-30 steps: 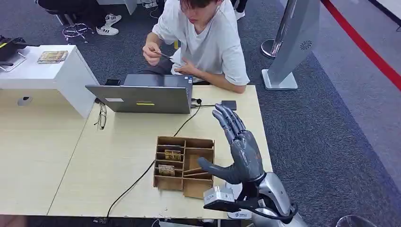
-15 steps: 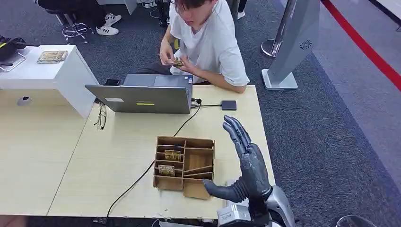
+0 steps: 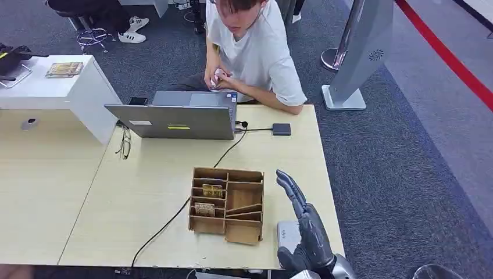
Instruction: Pass the card to the sensor for recognition and then transmit it.
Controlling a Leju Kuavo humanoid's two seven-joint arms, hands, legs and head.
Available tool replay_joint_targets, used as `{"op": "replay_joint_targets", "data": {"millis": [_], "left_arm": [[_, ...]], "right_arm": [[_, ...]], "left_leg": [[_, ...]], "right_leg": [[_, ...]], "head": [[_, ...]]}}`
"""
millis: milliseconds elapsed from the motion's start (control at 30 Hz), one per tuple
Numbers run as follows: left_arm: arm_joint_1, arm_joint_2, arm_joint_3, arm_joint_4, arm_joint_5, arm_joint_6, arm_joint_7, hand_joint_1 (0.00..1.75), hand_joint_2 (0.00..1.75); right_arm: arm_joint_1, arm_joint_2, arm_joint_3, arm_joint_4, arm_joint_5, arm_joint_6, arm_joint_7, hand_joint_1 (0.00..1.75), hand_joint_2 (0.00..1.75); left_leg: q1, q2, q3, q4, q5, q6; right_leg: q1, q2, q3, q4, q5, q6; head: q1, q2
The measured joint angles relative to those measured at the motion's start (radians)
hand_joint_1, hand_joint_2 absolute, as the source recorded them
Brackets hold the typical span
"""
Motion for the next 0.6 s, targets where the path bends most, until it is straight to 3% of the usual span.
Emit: {"op": "replay_joint_targets", "data": {"millis": [600], "left_arm": [[0.002, 0.0, 0.003, 0.016, 0.0, 0.017, -0.005, 0.0, 0.0]], "right_arm": [[0.048, -0.051, 0.094, -0.002, -0.172, -0.005, 0.013, 0.0, 0.0]], "left_leg": [[0.0, 0.0, 0.0, 0.0, 0.0, 0.001]], "right_leg": [[0.0, 0.0, 0.0, 0.0, 0.0, 0.0]], "head": [[0.0, 0.0]]}}
